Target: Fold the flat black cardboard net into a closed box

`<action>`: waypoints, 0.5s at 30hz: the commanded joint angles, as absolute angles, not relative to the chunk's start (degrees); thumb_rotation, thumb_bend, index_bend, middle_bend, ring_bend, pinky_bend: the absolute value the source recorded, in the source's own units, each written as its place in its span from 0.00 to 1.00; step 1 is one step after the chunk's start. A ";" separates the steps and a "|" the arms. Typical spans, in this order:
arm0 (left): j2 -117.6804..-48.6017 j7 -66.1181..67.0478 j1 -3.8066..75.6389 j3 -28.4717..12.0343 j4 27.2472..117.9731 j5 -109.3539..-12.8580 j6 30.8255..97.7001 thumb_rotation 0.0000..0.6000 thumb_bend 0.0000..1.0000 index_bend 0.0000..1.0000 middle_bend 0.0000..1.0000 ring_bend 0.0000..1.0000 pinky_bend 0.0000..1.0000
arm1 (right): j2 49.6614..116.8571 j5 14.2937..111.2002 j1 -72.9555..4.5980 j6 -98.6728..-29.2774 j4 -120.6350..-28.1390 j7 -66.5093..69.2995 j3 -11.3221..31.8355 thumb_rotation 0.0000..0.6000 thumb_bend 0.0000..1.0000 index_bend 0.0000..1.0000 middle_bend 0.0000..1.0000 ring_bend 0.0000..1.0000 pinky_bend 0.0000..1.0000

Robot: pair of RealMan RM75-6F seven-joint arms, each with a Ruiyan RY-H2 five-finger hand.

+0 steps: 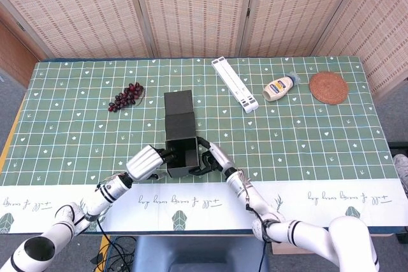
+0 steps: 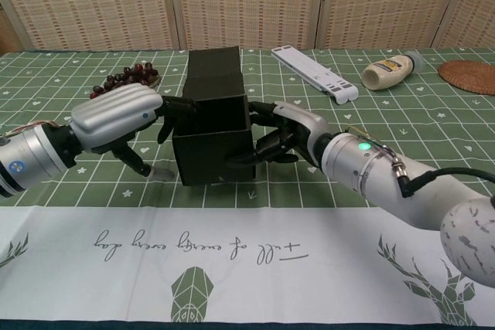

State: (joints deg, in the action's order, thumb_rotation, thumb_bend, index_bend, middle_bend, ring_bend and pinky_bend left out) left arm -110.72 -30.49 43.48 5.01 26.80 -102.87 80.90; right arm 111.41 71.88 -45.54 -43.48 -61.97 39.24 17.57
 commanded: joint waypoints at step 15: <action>-113.67 -30.69 45.56 8.09 22.87 -104.69 80.90 1.00 0.09 0.50 0.43 0.60 0.89 | 113.03 75.51 -44.49 -46.43 -59.99 39.44 14.88 1.00 0.08 0.45 0.50 0.80 1.00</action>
